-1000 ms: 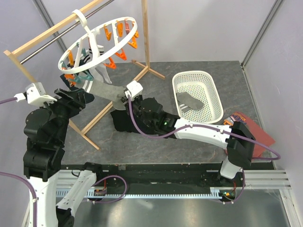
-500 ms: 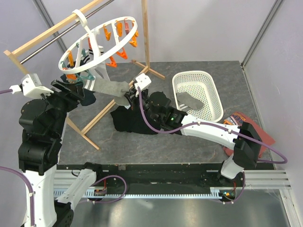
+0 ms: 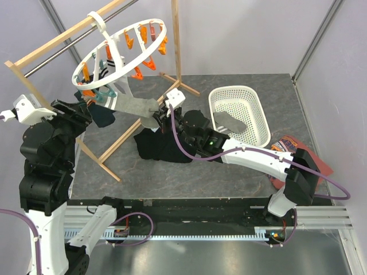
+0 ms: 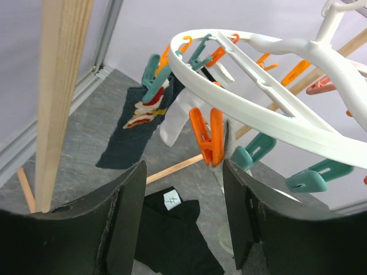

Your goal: Remove the socks clipped to the hanger

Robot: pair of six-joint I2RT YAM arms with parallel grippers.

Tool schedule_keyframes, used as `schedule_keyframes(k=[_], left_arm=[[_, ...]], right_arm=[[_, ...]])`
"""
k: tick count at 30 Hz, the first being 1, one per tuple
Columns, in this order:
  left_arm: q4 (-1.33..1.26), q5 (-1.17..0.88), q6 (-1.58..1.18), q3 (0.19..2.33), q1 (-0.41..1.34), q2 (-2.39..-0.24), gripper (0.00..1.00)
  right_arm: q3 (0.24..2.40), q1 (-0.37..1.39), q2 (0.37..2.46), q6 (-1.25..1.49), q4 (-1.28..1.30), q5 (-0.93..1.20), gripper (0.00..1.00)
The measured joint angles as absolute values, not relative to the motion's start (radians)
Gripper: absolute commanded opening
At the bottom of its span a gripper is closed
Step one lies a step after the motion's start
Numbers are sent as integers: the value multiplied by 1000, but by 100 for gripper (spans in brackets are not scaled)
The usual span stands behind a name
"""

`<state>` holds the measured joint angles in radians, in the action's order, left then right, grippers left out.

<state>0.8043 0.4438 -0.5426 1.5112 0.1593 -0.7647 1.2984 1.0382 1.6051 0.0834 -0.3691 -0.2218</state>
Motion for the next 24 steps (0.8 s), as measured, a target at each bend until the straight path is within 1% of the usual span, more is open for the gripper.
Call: schedule_keyframes(k=[9,18,24], left_arm=[[794,459,-530,1497,159,-780,61],[715,369,-531,1451,159,-791,61],[679,357,-532,1432,159,-795,61]], right_arm=[[1290,1037,1568,94,-363,-215,0],[1288,1037,1568,120,-361,-196,0],[1271,1037,1568,143,-373,-181,0]])
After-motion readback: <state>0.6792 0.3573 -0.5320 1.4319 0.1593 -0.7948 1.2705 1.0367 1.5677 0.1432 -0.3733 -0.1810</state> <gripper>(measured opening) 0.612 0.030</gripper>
